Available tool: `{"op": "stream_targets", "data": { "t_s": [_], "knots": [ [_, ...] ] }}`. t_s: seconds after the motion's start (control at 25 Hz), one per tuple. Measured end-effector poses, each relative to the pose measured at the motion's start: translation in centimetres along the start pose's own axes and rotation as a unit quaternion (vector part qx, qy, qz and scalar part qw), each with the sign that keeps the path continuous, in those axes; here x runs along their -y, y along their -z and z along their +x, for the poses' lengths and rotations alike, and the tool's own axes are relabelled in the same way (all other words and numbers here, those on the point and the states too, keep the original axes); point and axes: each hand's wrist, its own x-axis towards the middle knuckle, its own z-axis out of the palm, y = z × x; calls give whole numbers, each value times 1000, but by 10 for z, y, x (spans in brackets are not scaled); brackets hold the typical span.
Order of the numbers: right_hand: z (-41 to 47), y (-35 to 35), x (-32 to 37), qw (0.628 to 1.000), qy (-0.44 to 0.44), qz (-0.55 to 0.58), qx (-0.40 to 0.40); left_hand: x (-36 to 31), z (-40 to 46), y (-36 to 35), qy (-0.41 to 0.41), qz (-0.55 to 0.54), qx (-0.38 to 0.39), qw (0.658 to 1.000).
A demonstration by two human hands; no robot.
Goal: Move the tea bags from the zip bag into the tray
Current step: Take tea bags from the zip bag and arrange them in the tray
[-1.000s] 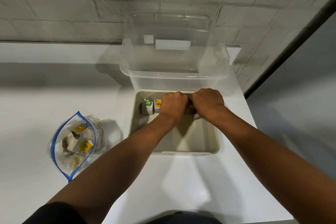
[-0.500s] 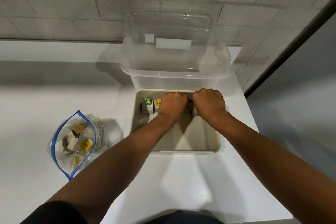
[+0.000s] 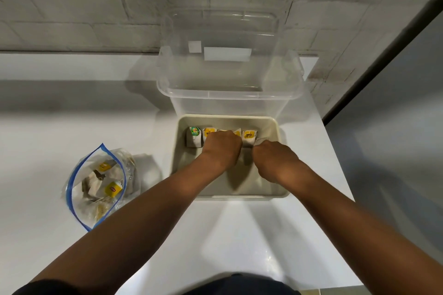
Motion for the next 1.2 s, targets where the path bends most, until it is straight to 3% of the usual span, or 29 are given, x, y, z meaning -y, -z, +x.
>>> {"op": "stream_targets", "data": {
  "t_s": [0.08, 0.2, 0.36, 0.56, 1.2],
  "knots": [
    [5, 0, 4, 999, -15, 19, 28, -1, -3, -5, -19, -24, 34, 999],
    [22, -9, 7, 985, -89, 137, 51, -4, -6, -5, -31, -58, 88, 994],
    [40, -30, 6, 965, -163, 201, 40, -6, -8, -2, -25, -63, 71, 995],
    [41, -37, 11, 987, -111, 108, 31, -14, -6, -7, -30, -47, 63, 996],
    [34, -29, 18, 992, -101, 81, 3, -22, -13, -5, -6, -21, 67, 998]
  ]
}}
